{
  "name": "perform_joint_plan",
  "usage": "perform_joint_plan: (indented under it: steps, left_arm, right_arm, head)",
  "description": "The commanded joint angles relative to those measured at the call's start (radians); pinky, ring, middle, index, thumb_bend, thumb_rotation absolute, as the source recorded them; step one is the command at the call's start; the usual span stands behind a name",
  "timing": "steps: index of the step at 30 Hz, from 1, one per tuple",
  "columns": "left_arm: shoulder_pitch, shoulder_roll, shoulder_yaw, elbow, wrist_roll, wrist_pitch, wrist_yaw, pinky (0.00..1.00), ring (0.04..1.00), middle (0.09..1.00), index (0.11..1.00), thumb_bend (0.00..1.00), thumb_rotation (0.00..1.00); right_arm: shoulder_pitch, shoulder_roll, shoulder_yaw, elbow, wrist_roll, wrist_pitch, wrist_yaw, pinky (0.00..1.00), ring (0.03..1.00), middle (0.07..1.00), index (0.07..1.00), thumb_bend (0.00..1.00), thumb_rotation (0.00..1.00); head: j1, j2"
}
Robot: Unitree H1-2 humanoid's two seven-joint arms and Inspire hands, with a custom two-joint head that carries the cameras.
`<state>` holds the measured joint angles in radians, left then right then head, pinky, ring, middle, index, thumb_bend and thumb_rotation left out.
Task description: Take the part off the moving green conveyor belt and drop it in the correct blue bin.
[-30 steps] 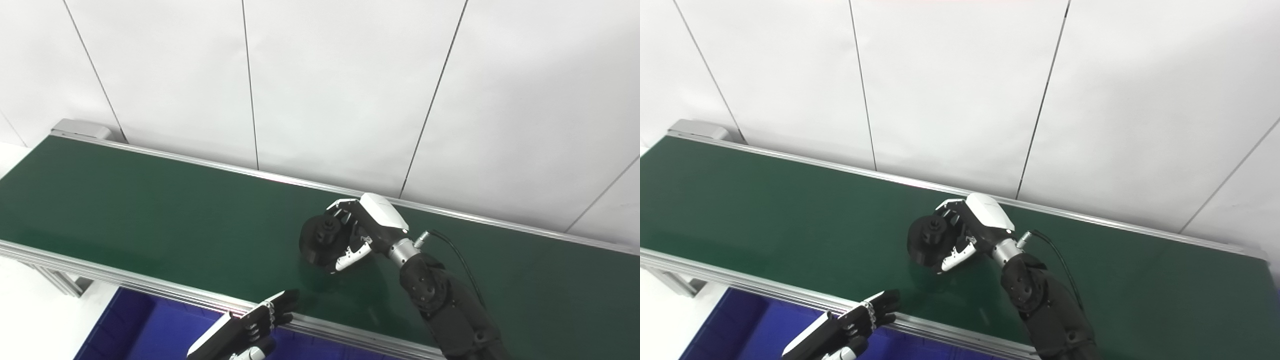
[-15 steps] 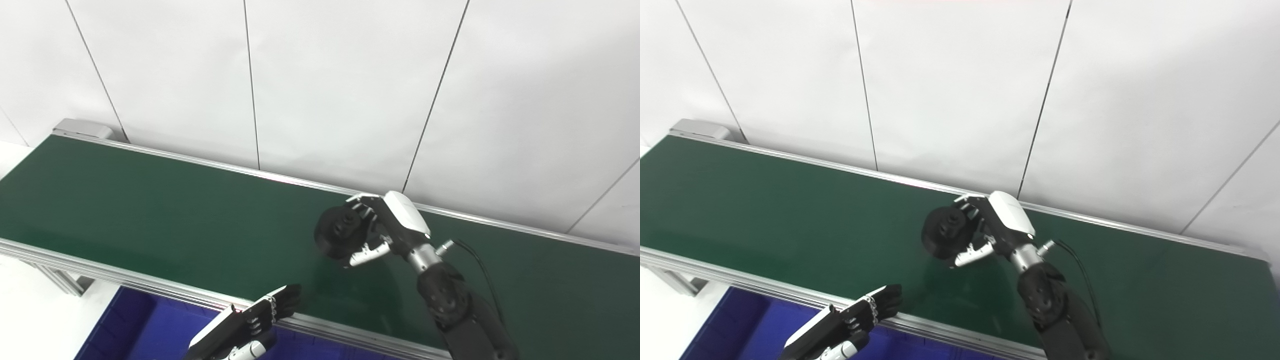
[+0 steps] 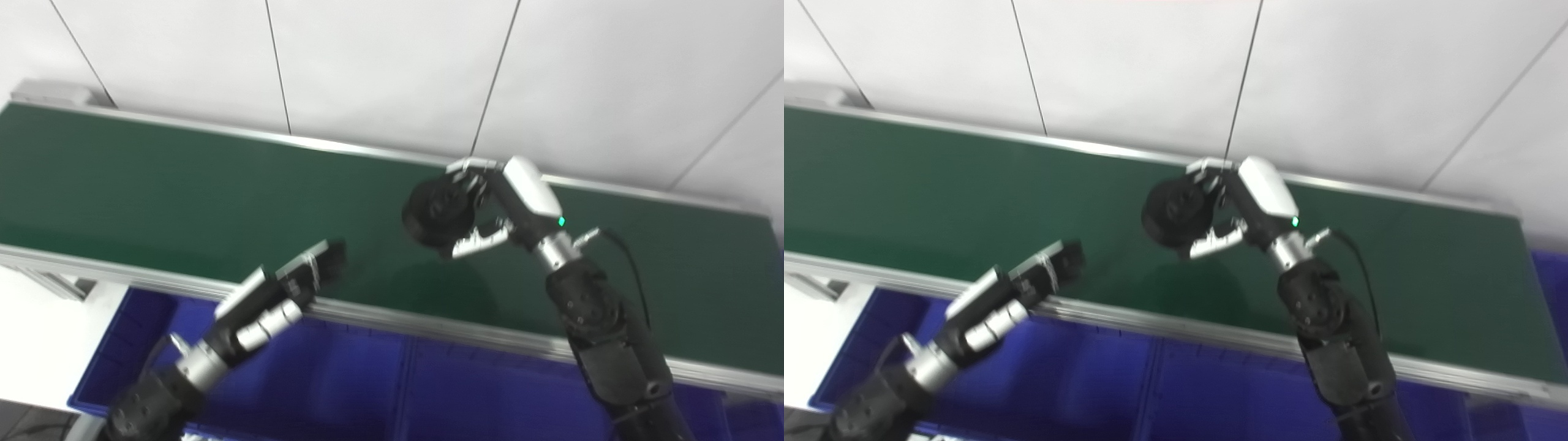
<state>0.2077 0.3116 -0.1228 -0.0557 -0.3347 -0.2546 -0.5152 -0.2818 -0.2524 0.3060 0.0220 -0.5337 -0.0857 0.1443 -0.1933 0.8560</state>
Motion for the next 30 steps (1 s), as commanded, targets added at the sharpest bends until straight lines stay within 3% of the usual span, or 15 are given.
perform_joint_plan:
  steps: [1, 9, 19, 22, 30]
  left_arm:
    - [-0.018, 0.012, 0.004, -0.006, -0.024, -0.009, -0.021, 0.96, 0.971, 0.976, 0.947, 0.36, 0.69]
    - [-0.046, -0.004, 0.002, 0.012, 0.000, -0.025, -0.032, 0.92, 0.949, 0.967, 0.941, 0.37, 0.72]
    - [-0.054, -0.009, 0.010, 0.009, 0.004, -0.022, -0.034, 0.93, 0.954, 0.968, 0.936, 0.38, 0.73]
    - [-0.051, -0.008, 0.013, 0.003, 0.003, -0.015, -0.032, 0.93, 0.951, 0.967, 0.937, 0.38, 0.74]
    - [-0.046, -0.003, 0.022, -0.006, -0.015, 0.005, -0.037, 0.93, 0.951, 0.965, 0.934, 0.38, 0.72]
  right_arm:
    - [0.031, -0.019, -0.020, -0.065, 0.000, 0.013, 0.000, 0.36, 0.444, 0.519, 0.479, 0.52, 0.00]
    - [0.146, -0.034, -0.046, -0.167, -0.010, 0.047, 0.025, 0.32, 0.428, 0.511, 0.492, 0.52, 0.00]
    - [0.272, -0.044, -0.047, -0.213, 0.001, 0.033, 0.041, 0.36, 0.445, 0.540, 0.475, 0.51, 0.00]
    - [0.309, -0.051, -0.045, -0.211, 0.001, 0.002, 0.032, 0.33, 0.440, 0.539, 0.475, 0.51, 0.00]
    - [0.419, -0.064, -0.039, -0.254, -0.008, 0.033, 0.047, 0.32, 0.436, 0.542, 0.474, 0.51, 0.00]
  head:
    - [0.000, 0.001]
    - [0.008, -0.003]
    - [0.008, 0.006]
    - [0.009, 0.008]
    - [0.008, 0.009]
